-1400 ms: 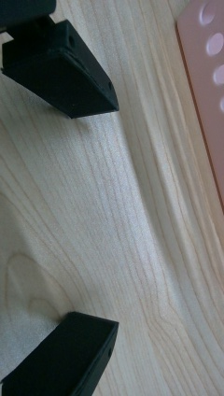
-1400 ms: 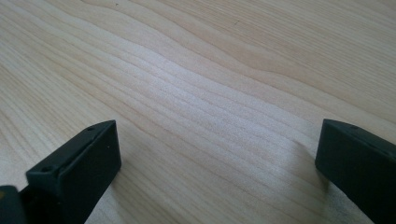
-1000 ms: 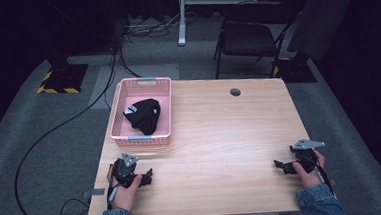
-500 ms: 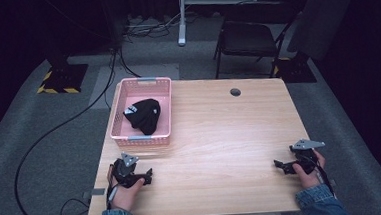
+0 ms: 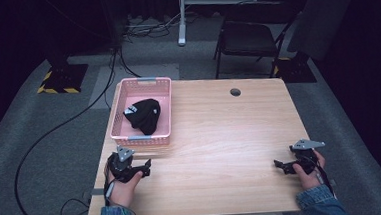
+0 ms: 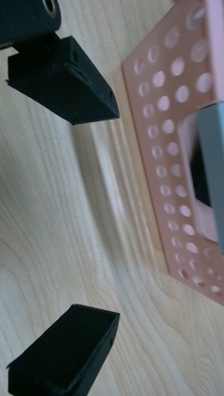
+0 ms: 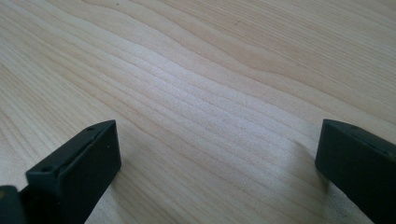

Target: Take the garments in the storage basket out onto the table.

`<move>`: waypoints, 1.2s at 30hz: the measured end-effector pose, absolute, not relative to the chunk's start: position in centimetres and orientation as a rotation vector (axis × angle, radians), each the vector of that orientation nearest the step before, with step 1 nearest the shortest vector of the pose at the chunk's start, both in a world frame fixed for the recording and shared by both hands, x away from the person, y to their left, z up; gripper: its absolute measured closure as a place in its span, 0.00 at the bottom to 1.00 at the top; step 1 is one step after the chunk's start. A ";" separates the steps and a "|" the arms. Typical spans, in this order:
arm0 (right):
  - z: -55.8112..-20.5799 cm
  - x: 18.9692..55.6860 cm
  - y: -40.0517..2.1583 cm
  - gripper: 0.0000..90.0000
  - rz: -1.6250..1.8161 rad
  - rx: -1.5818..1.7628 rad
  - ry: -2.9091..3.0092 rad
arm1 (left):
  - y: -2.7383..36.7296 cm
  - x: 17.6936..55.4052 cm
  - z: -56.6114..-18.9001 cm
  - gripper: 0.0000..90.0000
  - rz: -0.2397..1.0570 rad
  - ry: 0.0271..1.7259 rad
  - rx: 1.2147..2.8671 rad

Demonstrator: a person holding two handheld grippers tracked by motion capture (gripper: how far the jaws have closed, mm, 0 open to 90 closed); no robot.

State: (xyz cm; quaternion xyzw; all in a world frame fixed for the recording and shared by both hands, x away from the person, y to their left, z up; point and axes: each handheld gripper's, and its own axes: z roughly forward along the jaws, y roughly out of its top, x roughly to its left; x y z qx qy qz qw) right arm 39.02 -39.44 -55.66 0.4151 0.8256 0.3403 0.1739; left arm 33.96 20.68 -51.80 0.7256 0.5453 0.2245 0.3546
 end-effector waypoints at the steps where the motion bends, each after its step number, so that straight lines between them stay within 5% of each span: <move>1: -55.7 39.0 -39.4 0.00 0.965 1.177 2.341 | 20.6 34.1 -51.6 0.05 0.583 1.407 1.874; 36: -55.7 39.0 -39.4 0.00 0.965 1.177 2.340 | 20.1 35.9 -47.9 0.06 0.620 1.348 1.860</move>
